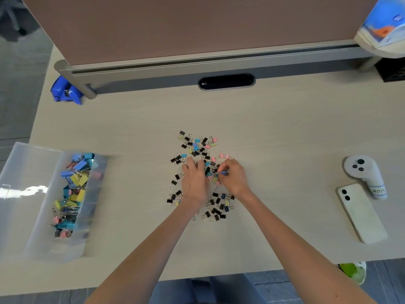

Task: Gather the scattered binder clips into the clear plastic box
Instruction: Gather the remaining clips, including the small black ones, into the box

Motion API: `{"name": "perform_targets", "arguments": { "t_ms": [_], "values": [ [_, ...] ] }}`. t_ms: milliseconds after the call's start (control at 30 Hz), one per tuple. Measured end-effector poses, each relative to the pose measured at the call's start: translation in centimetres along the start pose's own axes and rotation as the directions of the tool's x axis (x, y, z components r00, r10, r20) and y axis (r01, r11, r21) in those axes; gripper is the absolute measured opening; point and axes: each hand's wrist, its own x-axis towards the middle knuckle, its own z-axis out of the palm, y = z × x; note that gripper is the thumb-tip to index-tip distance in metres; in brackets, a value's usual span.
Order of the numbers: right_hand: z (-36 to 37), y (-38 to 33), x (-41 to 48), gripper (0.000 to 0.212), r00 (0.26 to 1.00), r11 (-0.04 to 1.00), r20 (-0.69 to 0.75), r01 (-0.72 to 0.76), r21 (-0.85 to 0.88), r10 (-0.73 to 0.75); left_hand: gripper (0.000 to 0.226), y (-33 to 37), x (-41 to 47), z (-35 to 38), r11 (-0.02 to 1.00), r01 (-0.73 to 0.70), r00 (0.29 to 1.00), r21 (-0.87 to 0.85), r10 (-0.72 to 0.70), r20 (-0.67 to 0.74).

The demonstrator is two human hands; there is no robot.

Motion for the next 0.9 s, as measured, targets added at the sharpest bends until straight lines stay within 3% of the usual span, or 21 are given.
{"name": "perform_targets", "arguments": {
  "t_ms": [167,300,367,467,533,633,900],
  "values": [
    [-0.6,-0.1,-0.5,0.023,0.995,0.977,0.036,-0.098,0.192,0.093,0.020,-1.2,0.0,-0.2,0.978,-0.031,0.999,-0.207,0.026,-0.024],
    [-1.4,-0.6,-0.8,0.013,0.978,0.900,0.117,-0.206,0.385,0.174,0.014,-2.3,0.6,-0.7,0.887,0.002,1.000,-0.461,-0.013,-0.020],
    [-1.7,-0.8,-0.8,0.013,0.965,0.859,0.164,-0.259,0.441,0.207,0.015,-2.5,0.8,-1.8,0.810,0.107,0.994,-0.577,-0.092,0.056],
    [-2.2,-1.1,-1.0,0.013,0.941,0.744,0.247,-0.334,0.579,0.230,0.010,-2.6,1.0,-3.9,0.500,0.418,0.908,-0.759,-0.222,0.354],
    [-2.4,-1.3,-1.1,0.015,0.926,0.631,0.299,-0.377,0.678,0.231,0.006,-3.3,1.2,-4.9,0.211,0.581,0.814,-0.786,-0.144,0.562],
    [-2.6,-1.1,-1.2,0.016,0.903,0.558,0.355,-0.429,0.710,0.243,0.015,-4.4,1.4,-5.8,-0.123,0.665,0.742,-0.737,0.000,0.670],
    [-2.5,-1.9,-1.5,0.014,0.831,0.341,0.471,-0.553,0.761,0.297,0.017,-5.2,0.5,-6.5,-0.327,0.708,0.695,-0.626,0.165,0.700]
  ]
}}
